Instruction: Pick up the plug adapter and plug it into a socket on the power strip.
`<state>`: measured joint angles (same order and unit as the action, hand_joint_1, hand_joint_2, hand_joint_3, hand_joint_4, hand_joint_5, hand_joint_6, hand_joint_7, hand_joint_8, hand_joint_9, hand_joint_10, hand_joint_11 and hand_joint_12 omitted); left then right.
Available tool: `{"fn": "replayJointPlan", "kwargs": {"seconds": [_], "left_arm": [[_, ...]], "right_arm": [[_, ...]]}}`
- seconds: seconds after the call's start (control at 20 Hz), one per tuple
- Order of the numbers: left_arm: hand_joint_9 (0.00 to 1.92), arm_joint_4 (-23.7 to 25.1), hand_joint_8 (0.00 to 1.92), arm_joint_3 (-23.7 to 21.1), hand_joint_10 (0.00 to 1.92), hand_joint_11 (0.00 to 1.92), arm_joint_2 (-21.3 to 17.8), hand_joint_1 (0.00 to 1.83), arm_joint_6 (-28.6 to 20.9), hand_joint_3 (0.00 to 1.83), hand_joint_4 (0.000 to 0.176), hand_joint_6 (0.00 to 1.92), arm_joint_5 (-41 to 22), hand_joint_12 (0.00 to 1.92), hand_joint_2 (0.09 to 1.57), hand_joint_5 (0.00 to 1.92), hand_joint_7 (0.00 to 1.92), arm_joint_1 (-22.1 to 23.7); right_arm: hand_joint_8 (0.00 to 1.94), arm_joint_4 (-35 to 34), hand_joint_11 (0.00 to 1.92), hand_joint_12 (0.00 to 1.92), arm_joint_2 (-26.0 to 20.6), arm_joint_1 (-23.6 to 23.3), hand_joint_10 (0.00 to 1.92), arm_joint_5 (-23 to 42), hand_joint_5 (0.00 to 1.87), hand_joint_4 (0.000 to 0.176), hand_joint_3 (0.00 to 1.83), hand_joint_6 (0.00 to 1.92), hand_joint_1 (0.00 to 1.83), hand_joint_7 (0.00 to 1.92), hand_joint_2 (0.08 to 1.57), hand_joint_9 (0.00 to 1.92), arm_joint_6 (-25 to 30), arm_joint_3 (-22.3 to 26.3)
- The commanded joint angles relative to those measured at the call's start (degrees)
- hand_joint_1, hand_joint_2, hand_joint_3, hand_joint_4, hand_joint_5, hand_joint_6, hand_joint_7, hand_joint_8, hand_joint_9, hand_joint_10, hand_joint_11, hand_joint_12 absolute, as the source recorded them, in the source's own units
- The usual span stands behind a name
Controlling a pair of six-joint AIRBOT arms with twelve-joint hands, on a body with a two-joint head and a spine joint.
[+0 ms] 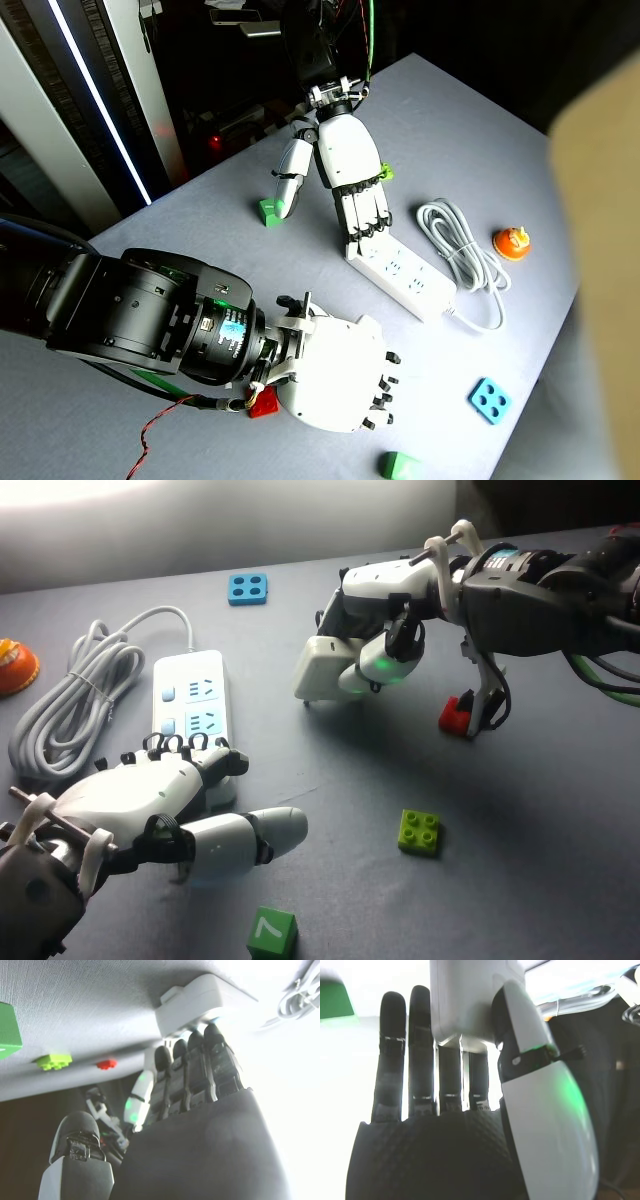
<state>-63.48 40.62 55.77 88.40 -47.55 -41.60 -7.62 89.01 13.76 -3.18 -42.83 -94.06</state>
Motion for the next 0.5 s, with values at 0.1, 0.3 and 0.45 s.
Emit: {"fn": "replayJointPlan", "kwargs": {"seconds": [0.1,0.3,0.45], "left_arm": [[0.07,0.8,0.00,0.1,0.00,0.00,-0.8,0.00,-0.2,0.00,0.000,0.00,-4.7,0.16,1.15,0.07,0.08,0.0],[0.07,0.8,0.00,0.1,0.00,0.00,-0.8,0.00,-0.2,0.00,0.000,0.01,-4.6,0.16,1.16,0.08,0.09,-0.2],[0.09,0.8,0.00,0.1,0.00,0.00,-0.8,0.00,-0.2,0.00,0.000,0.00,-4.7,0.21,1.16,0.10,0.11,-0.2]], "right_arm": [[1.25,-0.2,0.75,1.47,0.0,-0.1,1.05,6.5,0.81,0.000,0.00,1.10,1.22,0.93,1.18,0.91,0.5,-0.1],[1.29,-0.2,0.79,1.51,0.0,0.1,1.22,6.9,0.79,0.000,0.00,1.07,1.24,0.95,1.18,0.91,0.5,-0.1],[1.29,-0.2,0.80,1.50,-0.2,-0.4,1.23,6.8,0.83,0.000,0.00,1.02,1.24,0.95,1.17,0.91,0.6,-0.1]]}}
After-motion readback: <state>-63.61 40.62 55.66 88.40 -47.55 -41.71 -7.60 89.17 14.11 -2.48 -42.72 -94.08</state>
